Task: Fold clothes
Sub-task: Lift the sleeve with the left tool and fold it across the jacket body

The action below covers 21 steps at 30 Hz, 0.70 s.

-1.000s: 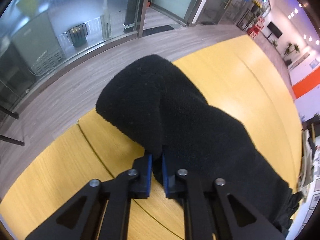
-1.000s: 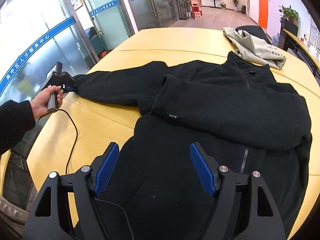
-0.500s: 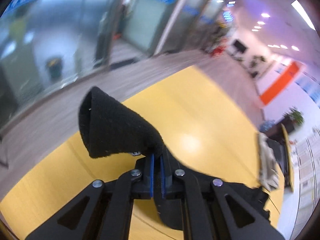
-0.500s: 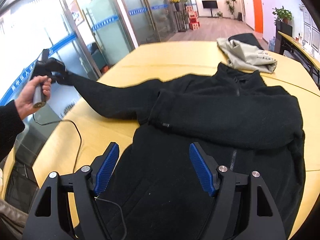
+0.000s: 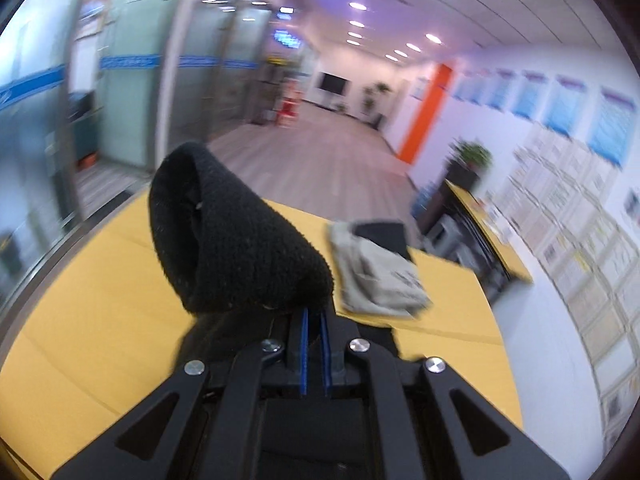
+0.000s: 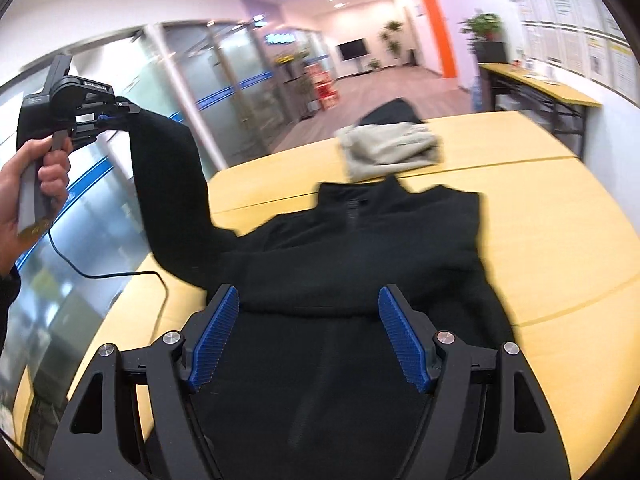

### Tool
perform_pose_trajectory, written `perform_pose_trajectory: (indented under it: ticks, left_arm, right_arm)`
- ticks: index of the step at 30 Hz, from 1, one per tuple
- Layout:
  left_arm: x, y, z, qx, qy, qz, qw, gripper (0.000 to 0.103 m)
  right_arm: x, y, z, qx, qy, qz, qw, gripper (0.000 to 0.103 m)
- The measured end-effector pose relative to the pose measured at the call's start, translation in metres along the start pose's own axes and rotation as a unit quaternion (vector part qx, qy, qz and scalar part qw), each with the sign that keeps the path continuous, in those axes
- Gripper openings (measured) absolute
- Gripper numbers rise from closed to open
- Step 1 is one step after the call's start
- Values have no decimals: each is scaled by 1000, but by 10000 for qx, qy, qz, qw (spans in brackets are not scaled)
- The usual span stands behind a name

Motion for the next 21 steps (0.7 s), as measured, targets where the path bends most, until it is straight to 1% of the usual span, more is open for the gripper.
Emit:
perform_pose_trajectory:
  ticks: [1,4,7,8,9,11,13,15,17,18,19,20,21]
  left_arm:
    - [19,11,12,-102,96,117,9998,5]
    - [62,52,50,-465,168,360,9981,5]
    - [100,102,86,-839,88,648,9943,5]
    - [105,121,101,-982,9,805,9919,5]
    - [109,141,117,-1126,-79,972,9888,6]
    - [111,173,138,-1260,-292,1402,9816,6]
    - [114,214,166,-1485,-535,1888,9693,6]
    - [105,243,177,-1828,-529,2068,9597,7]
    - [106,255,185,-2199,-381,2111,9516,10]
    - [108,259,180,-2316,-219,2123,9491,11]
    - [110,258,170,-2262,-109,2137,9503,12]
    - [112,256,160,-2180,-9,2151,9520,15]
    - [108,249,147,-2053,111,2078,9563,21]
  right_arm:
    - [14,1,-5,25,95,75,9999,74]
    - [54,8,-18,54,383,294,9988,74]
    - [89,18,-31,51,614,522,9967,74]
    - [98,22,-33,29,667,587,9960,74]
    - [107,25,-36,7,720,652,9953,74]
    - [119,31,-38,-36,787,745,9941,74]
    - [129,36,-39,-76,820,813,9933,74]
    - [134,40,-38,-95,773,899,9929,74]
    - [136,37,-31,-117,724,932,9929,74]
    - [134,33,-27,-107,696,919,9933,74]
    - [133,29,-22,-95,669,906,9936,76]
    - [131,23,-16,-73,651,891,9939,78]
    - [129,16,-9,-68,639,871,9941,86]
Point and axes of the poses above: each gripper's, at about its wrist camera, not at the fingertips, and z roughly the way its jaws point, x to its right, y to its underside, the point moved 3 cm from there along z, roughly the way its jaws point, and after that the axes turned 5 degrees about y, right-handed, at the moved point
